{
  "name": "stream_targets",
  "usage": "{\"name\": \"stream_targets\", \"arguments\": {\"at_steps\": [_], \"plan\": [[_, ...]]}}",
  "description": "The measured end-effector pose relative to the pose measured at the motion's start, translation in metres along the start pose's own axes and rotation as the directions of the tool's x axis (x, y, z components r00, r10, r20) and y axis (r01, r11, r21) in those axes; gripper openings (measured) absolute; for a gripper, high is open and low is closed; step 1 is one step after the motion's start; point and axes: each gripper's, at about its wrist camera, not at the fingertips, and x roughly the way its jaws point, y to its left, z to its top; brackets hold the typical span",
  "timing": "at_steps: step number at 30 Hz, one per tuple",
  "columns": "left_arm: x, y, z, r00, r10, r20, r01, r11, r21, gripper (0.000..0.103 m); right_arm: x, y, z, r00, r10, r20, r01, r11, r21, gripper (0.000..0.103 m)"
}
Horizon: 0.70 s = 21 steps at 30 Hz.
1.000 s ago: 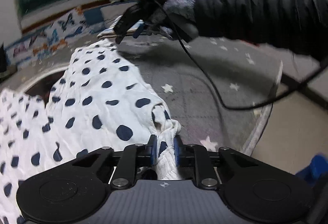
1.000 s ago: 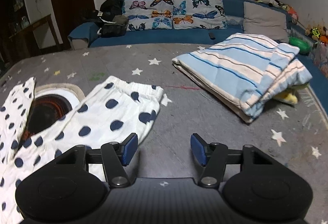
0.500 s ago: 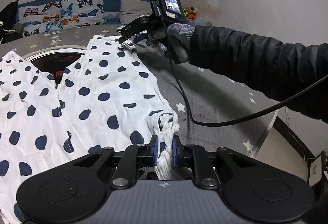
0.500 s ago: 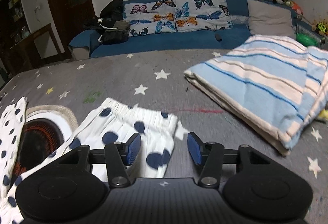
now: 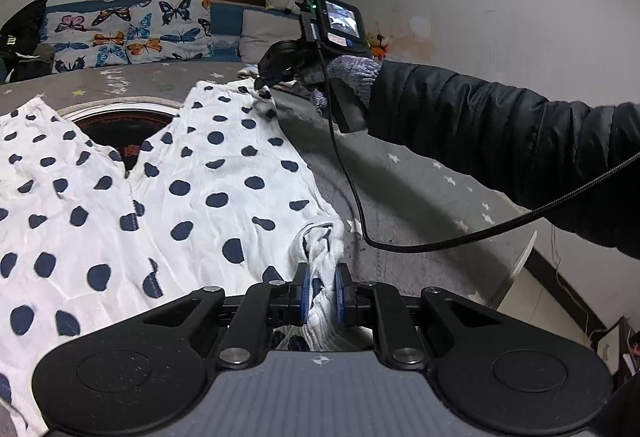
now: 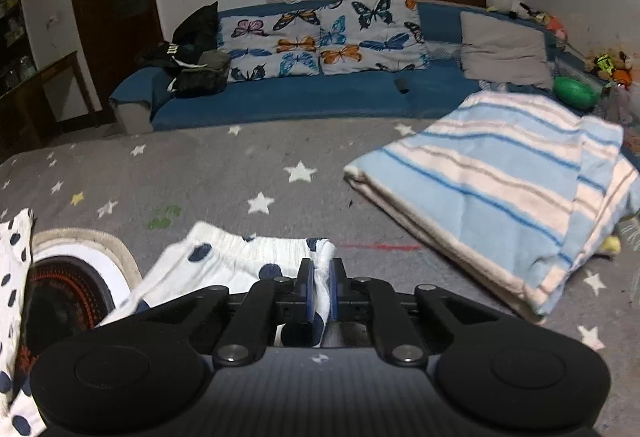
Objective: Fold clothes
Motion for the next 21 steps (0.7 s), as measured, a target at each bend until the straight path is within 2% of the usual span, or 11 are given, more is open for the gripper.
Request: {"name": "stream_targets", "arguments": {"at_steps": [9,21], "plan": [[-0.035,0.022,-0.013,0.997,0.004,0.071,0.002,0.997,-0.077,0.012,-0.031,0.043,0.035,0.998,-0.004,0.062,0.007,0.999,-0.034,0.006],[-0.094,0.056,-0.044,0.982,0.038,0.183,0.005,0.974,-0.227,0.012,-0.043,0.173,0.081,0.994,0.034,0.105,-0.016,0.986,-0.168,0.006]]}}
